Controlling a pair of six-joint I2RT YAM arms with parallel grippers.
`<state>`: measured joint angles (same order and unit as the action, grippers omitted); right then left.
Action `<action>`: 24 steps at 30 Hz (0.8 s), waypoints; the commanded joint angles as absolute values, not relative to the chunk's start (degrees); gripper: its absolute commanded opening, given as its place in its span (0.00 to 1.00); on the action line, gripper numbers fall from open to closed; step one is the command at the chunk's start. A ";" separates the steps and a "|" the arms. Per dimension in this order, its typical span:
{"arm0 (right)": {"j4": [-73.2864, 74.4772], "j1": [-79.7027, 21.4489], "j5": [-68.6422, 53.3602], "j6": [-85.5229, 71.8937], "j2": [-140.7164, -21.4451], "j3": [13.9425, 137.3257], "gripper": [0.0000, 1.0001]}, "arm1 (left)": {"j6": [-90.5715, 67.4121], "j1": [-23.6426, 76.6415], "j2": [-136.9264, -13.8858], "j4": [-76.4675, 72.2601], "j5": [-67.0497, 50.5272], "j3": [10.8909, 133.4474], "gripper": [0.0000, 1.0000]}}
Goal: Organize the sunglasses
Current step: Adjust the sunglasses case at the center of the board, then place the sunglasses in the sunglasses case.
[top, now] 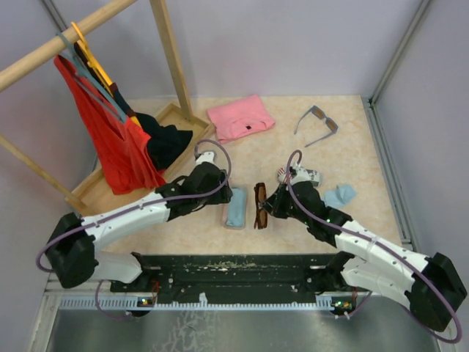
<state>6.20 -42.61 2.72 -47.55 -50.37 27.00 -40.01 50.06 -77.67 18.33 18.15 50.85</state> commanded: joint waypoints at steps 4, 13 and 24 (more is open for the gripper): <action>-5.48 -42.54 1.17 -48.46 -57.41 31.02 0.00 | -34.12 49.74 -68.39 4.11 10.34 43.33 0.66; -18.69 -42.68 -0.41 -53.77 -70.45 31.95 0.00 | -33.17 48.19 -61.23 3.87 11.93 37.92 0.67; -30.30 -44.57 2.31 -58.45 -81.87 32.77 0.00 | -32.18 47.46 -60.97 3.89 12.15 37.49 0.68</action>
<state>-22.11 -43.35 0.75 -56.40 -79.55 29.47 -33.19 47.77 -60.73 5.91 12.58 37.54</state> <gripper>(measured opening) 0.071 0.676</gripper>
